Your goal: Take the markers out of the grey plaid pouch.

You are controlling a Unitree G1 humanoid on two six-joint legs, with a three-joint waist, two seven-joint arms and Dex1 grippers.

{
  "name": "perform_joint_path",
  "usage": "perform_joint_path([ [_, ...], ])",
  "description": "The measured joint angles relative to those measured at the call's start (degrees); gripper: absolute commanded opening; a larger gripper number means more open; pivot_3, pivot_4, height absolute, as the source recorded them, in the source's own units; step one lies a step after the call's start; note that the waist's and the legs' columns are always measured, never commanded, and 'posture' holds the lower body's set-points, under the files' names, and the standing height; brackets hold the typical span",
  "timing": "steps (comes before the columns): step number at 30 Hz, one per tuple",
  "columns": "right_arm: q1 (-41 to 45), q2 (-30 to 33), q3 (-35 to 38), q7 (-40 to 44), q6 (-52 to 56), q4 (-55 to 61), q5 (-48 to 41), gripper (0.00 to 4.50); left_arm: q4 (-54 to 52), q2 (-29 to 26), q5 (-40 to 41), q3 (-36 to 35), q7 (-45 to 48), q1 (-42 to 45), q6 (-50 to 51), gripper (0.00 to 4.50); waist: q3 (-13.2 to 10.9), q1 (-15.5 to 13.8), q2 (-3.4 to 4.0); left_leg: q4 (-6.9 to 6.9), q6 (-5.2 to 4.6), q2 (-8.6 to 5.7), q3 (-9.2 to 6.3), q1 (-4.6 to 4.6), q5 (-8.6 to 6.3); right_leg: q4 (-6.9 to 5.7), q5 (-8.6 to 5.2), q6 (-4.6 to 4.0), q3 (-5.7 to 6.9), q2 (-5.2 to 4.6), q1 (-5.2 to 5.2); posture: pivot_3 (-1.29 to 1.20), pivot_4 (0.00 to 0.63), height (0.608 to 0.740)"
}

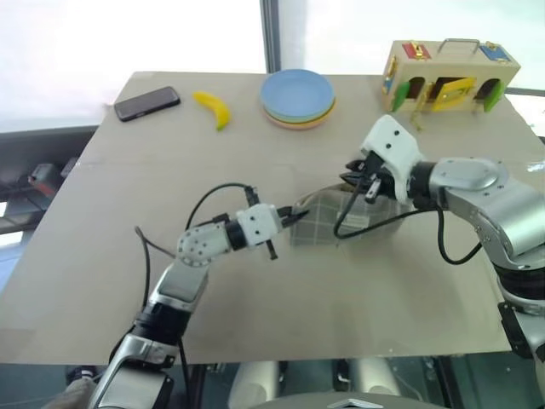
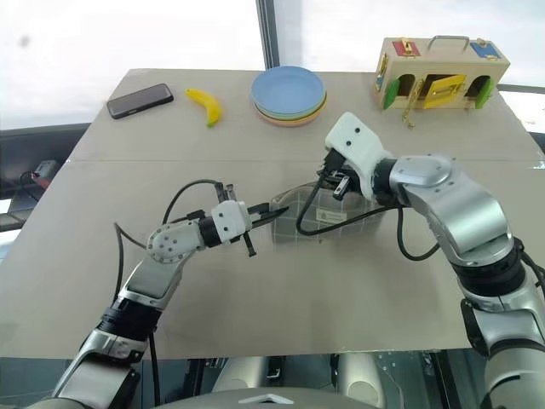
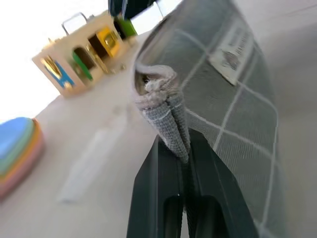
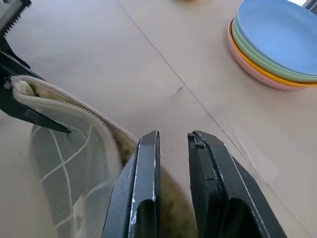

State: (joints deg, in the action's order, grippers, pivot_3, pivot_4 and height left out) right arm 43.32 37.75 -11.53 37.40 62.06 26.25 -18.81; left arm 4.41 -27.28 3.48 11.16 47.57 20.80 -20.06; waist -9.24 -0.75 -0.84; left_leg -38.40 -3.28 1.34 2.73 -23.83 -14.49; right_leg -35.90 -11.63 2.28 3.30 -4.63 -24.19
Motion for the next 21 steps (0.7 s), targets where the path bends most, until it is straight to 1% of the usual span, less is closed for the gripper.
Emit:
perform_joint_path([
  [5, -1.62, 5.84, -3.70, 2.57, -1.60, 0.61, 1.40, 0.90, 0.89, -0.02, 0.06, -0.01, -0.01, -0.06, -0.53, 0.00, 0.00, -0.04, 0.00, 0.01, 0.00, 0.00, -0.01, -0.01, 0.00, 0.01, 0.00, 0.01, 0.01, 0.00, 0.00, 0.00, 0.150, 0.740],
  [7, -3.23, 6.06, -3.80, 2.65, -2.39, 2.64, 1.40, 0.90, 0.89, 0.15, 0.67, -0.19, -0.05, -0.07, 0.45, 0.00, -0.01, -0.01, 0.01, 0.01, 0.00, 0.00, 0.00, -0.02, 0.00, 0.00, 0.00, 0.02, 0.01, 0.00, -0.01, 0.00, 0.150, 0.740],
  [10, -3.44, 6.10, -2.89, 2.51, -2.81, 5.40, 1.04, 0.90, 0.87, 0.27, 1.24, -0.36, -0.07, -0.01, 1.39, 0.00, -0.01, 0.09, 0.02, 0.01, 0.00, 0.03, 0.00, -0.01, 0.00, 0.00, -0.01, 0.03, 0.01, 0.03, 0.00, 0.00, 0.150, 0.740],
  [14, -5.78, 8.28, -1.53, 2.50, -4.34, 8.45, 1.41, 0.90, 0.75, 0.29, 1.28, -0.46, 0.02, 0.03, 2.10, 0.00, -0.01, -0.12, 0.02, -0.02, 0.00, 0.03, -0.02, 0.00, 0.00, 0.00, -0.01, 0.03, 0.01, 0.03, 0.02, 0.00, 0.150, 0.740],
  [15, -6.92, 9.11, -1.49, 2.66, -4.83, 9.57, 1.53, 0.50, 0.73, 0.30, 1.28, -0.49, 0.08, 0.05, 2.23, 0.00, -0.01, -0.07, 0.02, -0.02, 0.00, 0.03, 0.00, 0.00, 0.00, 0.00, -0.01, 0.03, -0.01, 0.03, 0.02, 0.00, 0.150, 0.740],
  [16, -7.19, 9.23, -1.49, 2.72, -4.87, 9.86, 1.53, 0.38, 0.70, 0.30, 1.29, -0.49, 0.08, 0.05, 2.24, 0.00, -0.01, -0.04, 0.02, -0.02, 0.00, 0.03, 0.01, 0.00, 0.00, 0.00, -0.01, 0.03, -0.02, 0.03, 0.02, 0.00, 0.150, 0.740],
  [17, -7.74, 9.41, -1.52, 2.79, -5.09, 10.35, 1.62, 0.02, 0.67, 0.34, 1.29, -0.49, 0.10, 0.09, 2.30, 0.00, -0.01, -0.03, 0.02, -0.03, 0.00, 0.03, 0.01, 0.00, 0.00, 0.00, -0.01, 0.03, -0.02, 0.03, 0.02, 0.00, 0.150, 0.740],
  [21, -9.35, 10.64, -4.56, 2.99, -7.45, 10.92, 3.97, 0.02, 0.55, 0.55, 1.31, -0.47, 0.22, 0.43, 2.50, 0.00, -0.01, 0.00, 0.02, -0.02, 0.01, 0.04, 0.00, 0.03, 0.00, -0.01, -0.01, 0.03, -0.01, 0.06, 0.02, 0.00, 0.150, 0.740],
])
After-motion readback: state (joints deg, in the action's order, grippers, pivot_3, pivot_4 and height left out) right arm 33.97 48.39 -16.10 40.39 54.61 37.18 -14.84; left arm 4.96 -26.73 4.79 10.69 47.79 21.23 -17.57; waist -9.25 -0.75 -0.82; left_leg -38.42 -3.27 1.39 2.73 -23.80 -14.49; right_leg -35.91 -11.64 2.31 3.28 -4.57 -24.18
